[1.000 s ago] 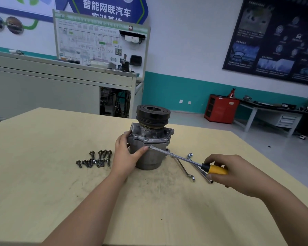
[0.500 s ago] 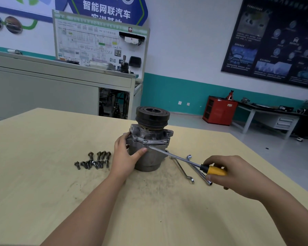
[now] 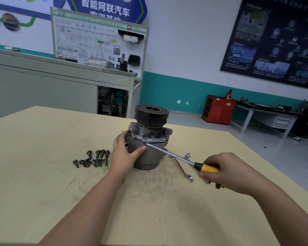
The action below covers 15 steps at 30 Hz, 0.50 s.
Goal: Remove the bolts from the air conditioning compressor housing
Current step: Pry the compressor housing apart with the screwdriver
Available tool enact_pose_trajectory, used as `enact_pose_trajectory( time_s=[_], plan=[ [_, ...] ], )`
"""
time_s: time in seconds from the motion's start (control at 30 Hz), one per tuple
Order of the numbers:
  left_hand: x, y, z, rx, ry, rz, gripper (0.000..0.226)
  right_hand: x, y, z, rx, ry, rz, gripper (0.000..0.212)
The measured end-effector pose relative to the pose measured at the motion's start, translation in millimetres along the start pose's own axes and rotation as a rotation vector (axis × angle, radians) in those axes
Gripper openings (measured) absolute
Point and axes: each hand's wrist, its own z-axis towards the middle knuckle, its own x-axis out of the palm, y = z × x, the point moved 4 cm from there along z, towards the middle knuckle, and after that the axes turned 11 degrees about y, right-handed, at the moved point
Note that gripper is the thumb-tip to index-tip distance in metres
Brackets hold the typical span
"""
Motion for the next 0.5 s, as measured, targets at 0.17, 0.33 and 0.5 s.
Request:
enact_pose_trajectory(
  time_s=[0.17, 0.33, 0.5],
  plan=[
    [0.7, 0.9, 0.1, 0.005, -0.001, -0.009, 0.077, 4.9, 4.0, 0.6, 0.002, 0.058, -0.004, 0.011],
    [0.9, 2.3, 1.4, -0.001, -0.004, 0.0, 0.077, 7.3, 6.3, 1.3, -0.009, 0.077, -0.014, 0.012],
    [0.3, 3.9, 1.8, -0.015, -0.008, -0.011, 0.078, 16.5, 3.1, 6.2, -0.01, 0.148, 0.155, 0.014]
  ],
)
